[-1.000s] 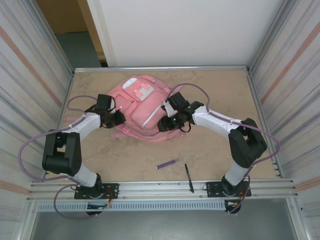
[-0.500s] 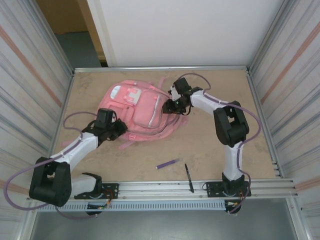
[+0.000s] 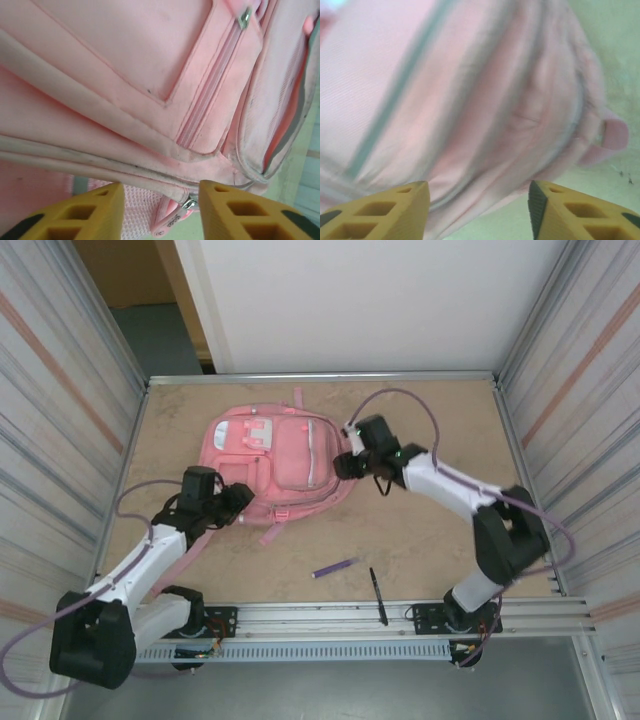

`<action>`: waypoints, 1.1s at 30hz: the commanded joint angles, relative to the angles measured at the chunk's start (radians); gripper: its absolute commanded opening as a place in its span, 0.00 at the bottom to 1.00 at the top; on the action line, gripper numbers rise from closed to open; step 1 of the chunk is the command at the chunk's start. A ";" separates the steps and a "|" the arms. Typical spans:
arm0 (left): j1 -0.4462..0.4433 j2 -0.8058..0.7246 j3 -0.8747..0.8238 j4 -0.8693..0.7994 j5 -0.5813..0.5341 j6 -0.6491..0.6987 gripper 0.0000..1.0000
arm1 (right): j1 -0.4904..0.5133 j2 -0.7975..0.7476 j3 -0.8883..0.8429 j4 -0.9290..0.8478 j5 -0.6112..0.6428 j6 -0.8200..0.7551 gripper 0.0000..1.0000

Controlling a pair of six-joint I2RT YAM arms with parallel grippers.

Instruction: Pack the student bag

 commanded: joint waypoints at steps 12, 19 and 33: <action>0.061 0.160 0.088 -0.124 -0.072 0.067 0.37 | 0.413 0.101 -0.147 0.445 -0.016 -0.887 0.59; 0.061 0.120 0.077 -0.152 -0.094 0.062 0.14 | 0.445 0.248 -0.106 0.551 0.078 -1.003 0.57; 0.061 0.041 0.045 -0.127 0.015 0.026 0.00 | 0.447 0.326 -0.038 0.552 0.075 -0.962 0.53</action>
